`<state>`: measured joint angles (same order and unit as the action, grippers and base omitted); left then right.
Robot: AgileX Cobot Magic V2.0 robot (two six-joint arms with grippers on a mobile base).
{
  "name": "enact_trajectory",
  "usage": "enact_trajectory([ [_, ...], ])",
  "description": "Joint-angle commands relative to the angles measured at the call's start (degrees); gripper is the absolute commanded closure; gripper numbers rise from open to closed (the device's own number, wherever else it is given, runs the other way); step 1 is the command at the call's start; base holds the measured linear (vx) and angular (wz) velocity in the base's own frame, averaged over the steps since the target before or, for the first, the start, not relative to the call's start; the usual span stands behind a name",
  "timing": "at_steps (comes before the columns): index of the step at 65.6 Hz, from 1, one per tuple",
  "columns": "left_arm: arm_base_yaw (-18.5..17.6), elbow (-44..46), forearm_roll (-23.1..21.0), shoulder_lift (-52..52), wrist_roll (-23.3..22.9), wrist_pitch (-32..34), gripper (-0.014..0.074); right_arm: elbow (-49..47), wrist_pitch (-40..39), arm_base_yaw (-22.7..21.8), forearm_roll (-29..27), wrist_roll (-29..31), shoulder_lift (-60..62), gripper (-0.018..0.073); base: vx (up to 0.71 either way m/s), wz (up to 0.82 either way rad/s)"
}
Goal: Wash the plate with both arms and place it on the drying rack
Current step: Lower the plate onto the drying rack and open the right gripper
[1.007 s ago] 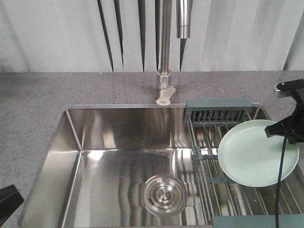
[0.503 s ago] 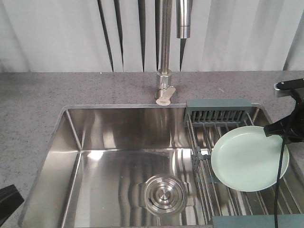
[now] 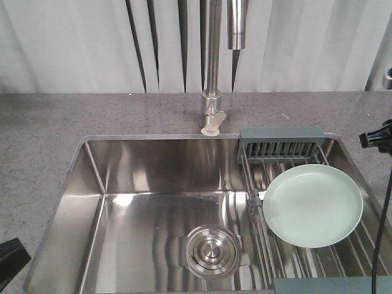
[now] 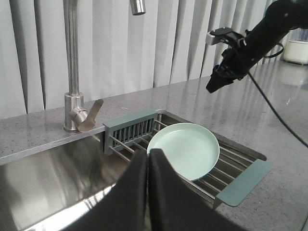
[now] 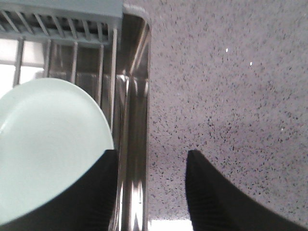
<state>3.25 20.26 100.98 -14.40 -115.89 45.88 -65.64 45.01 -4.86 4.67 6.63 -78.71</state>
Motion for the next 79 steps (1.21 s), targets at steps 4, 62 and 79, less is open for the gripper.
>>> enact_trajectory([
  [4, 0.17, 1.32, 1.15, -0.62, 0.05, -1.73, 0.0602, -0.94, -1.38, -0.11, -10.35, 9.96, 9.24, 0.0501, 0.00, 0.00],
  [62, 0.12, 14.70, -3.11, -31.24, -6.84, -9.95, 0.0602, 44.28, -8.71, -0.16, -36.39, 35.11, 59.79, 0.0564, 0.00, 0.00],
  [79, -0.51, 28.89, -17.06, -58.57, 0.68, 9.94, 0.0602, 44.41, -9.56, -0.16, -36.46, 34.88, 61.15, 0.0564, 0.00, 0.00],
])
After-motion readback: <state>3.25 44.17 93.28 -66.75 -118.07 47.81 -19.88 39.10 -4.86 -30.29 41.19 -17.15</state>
